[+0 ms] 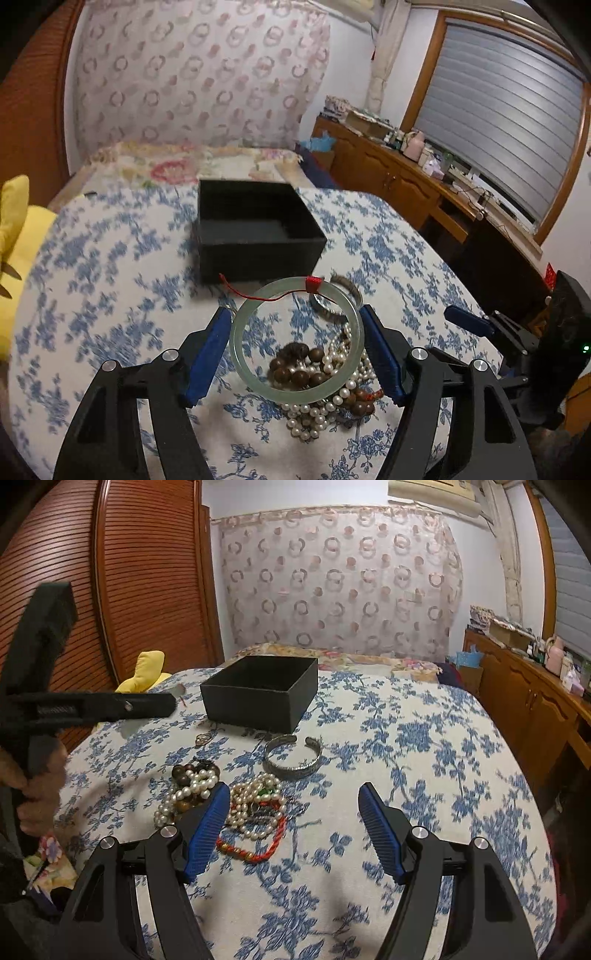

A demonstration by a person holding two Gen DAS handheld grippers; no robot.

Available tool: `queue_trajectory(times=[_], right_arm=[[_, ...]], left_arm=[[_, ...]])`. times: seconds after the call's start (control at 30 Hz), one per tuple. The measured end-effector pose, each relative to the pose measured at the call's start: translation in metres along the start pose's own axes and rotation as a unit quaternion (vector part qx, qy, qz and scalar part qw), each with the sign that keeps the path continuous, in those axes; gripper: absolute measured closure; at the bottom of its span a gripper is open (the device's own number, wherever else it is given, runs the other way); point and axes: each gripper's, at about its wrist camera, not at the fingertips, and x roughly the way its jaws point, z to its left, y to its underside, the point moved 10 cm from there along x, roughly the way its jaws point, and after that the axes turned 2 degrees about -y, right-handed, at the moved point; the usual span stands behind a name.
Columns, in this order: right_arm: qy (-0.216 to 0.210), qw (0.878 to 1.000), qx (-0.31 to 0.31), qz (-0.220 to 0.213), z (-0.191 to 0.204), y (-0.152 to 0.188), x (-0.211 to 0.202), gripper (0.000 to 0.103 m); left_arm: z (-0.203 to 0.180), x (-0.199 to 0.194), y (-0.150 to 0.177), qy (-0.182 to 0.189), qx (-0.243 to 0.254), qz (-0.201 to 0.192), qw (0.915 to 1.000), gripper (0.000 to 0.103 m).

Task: Organize jewelry
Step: 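Carry the jade bangle into the black box with the left tool while the right tool grasps the silver cuff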

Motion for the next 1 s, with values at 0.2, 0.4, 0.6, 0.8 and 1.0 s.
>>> queue_trajectory(times=[0.2, 0.4, 0.6, 0.8, 1.0], right_arm=[[-0.010, 1.000, -0.013, 0.021, -0.008, -0.019, 0.027, 0.029], [-0.032, 0.997, -0.019, 0.072, -0.006, -0.026, 0.069, 0.029], [-0.058, 0.990, -0.020, 0.124, 0.003, -0.025, 0.105, 0.029], [-0.041, 0.987, -0.044, 0.148, 0.005, -0.022, 0.123, 0.029], [-0.035, 0.985, -0.066, 0.159, 0.006, -0.014, 0.132, 0.032]], left_arm=[[0.017, -0.006, -0.008, -0.014, -0.007, -0.012, 0.9998, 0.035], [0.029, -0.005, -0.008, -0.024, -0.013, -0.015, 0.9995, 0.035], [0.033, -0.003, -0.011, -0.028, -0.010, -0.016, 0.9994, 0.035], [0.037, 0.001, -0.017, -0.033, -0.006, -0.017, 0.9993, 0.035], [0.039, 0.011, -0.026, -0.039, -0.003, -0.017, 0.9991, 0.035]])
